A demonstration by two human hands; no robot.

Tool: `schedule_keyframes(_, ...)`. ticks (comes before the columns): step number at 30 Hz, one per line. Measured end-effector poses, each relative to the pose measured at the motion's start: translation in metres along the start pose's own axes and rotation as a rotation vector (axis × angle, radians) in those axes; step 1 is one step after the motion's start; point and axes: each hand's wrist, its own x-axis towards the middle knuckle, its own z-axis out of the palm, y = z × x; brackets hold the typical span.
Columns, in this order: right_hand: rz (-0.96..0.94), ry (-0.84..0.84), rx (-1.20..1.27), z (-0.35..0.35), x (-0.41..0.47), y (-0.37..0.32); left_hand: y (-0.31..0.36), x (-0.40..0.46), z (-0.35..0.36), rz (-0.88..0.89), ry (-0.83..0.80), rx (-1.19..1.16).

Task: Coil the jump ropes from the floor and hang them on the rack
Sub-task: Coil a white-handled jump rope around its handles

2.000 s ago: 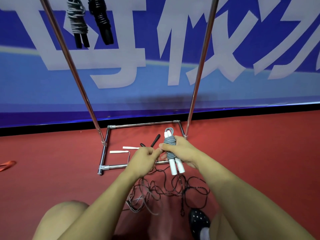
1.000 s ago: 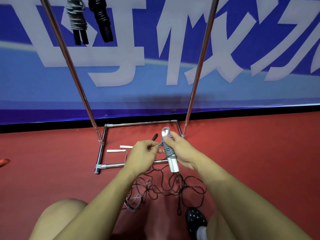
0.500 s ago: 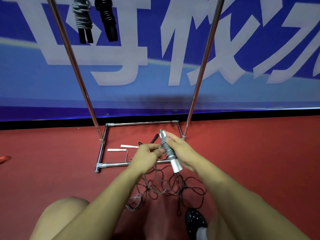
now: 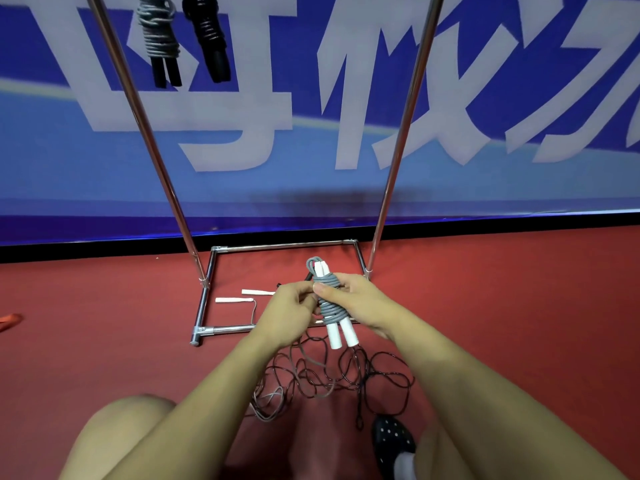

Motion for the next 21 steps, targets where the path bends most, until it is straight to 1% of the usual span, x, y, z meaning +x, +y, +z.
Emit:
schedule_keyframes(4, -0.020, 0.039, -0.065, 0.000, 0.005, -0.002, 0.002, 0.001, -0.006, -0.110, 0.076, 0.038)
schedule_keyframes(7, -0.030, 0.103, 0.048, -0.006, 0.005, -0.007, 0.001, 0.000, -0.014, -0.168, 0.085, 0.155)
schedule_keyframes(9, -0.023, 0.130, 0.104, -0.012, 0.003, -0.011, 0.002, -0.001, -0.017, -0.124, 0.072, 0.124)
schedule_keyframes(11, -0.003, 0.134, 0.140, -0.016, 0.002, -0.012, 0.007, -0.001, -0.018, -0.055, 0.094, 0.095)
schedule_keyframes(15, 0.041, 0.164, 0.184, -0.016, 0.001, -0.015, 0.014, -0.002, -0.013, 0.030, 0.128, 0.114)
schedule_keyframes(19, 0.060, 0.157, 0.130, -0.019, -0.001, -0.015, 0.015, -0.003, -0.013, 0.055, 0.105, 0.093)
schedule_keyframes(21, 0.075, 0.148, 0.119, -0.021, -0.002, -0.016, 0.011, -0.001, -0.016, 0.051, 0.100, 0.122)
